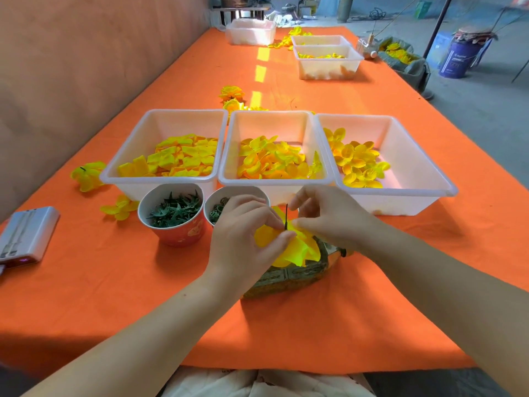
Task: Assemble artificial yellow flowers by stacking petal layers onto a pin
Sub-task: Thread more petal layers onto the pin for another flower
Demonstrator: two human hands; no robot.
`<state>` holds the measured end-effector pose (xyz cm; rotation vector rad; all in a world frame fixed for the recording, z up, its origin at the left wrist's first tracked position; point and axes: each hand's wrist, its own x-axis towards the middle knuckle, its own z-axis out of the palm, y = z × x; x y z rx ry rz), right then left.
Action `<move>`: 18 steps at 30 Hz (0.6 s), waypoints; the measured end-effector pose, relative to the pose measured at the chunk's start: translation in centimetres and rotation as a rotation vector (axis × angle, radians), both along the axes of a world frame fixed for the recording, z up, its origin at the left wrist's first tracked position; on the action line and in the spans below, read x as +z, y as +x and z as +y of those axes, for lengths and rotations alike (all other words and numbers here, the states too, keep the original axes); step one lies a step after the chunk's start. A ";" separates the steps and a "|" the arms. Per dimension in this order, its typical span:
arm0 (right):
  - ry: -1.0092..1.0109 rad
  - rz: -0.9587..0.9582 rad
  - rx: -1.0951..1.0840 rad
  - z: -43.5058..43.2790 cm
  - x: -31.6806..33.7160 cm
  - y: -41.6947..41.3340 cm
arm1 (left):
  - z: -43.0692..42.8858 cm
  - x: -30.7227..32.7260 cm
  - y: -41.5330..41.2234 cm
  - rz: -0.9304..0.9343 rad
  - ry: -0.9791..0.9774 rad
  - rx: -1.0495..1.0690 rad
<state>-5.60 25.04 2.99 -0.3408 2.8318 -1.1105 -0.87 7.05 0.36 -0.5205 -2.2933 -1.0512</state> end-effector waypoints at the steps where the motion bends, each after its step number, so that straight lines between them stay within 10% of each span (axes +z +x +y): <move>1: 0.012 0.185 -0.003 -0.1 0.2 0.4 | 0.1 0.0 0.1 -0.034 0.030 -0.001; 3: -0.132 0.396 0.046 0.1 0.8 1.1 | 0.1 -0.1 0.2 -0.092 0.085 -0.007; 6: -0.326 0.188 0.231 0.6 1.5 1.6 | 0.2 0.2 0.3 -0.165 0.138 -0.006; 13: -0.242 0.059 0.230 0.1 1.0 1.8 | -2.5 0.6 -0.5 -0.552 0.378 -0.272; 18: -0.194 0.054 0.257 0.0 1.1 1.7 | -4.2 1.3 -0.7 -0.664 0.666 -0.080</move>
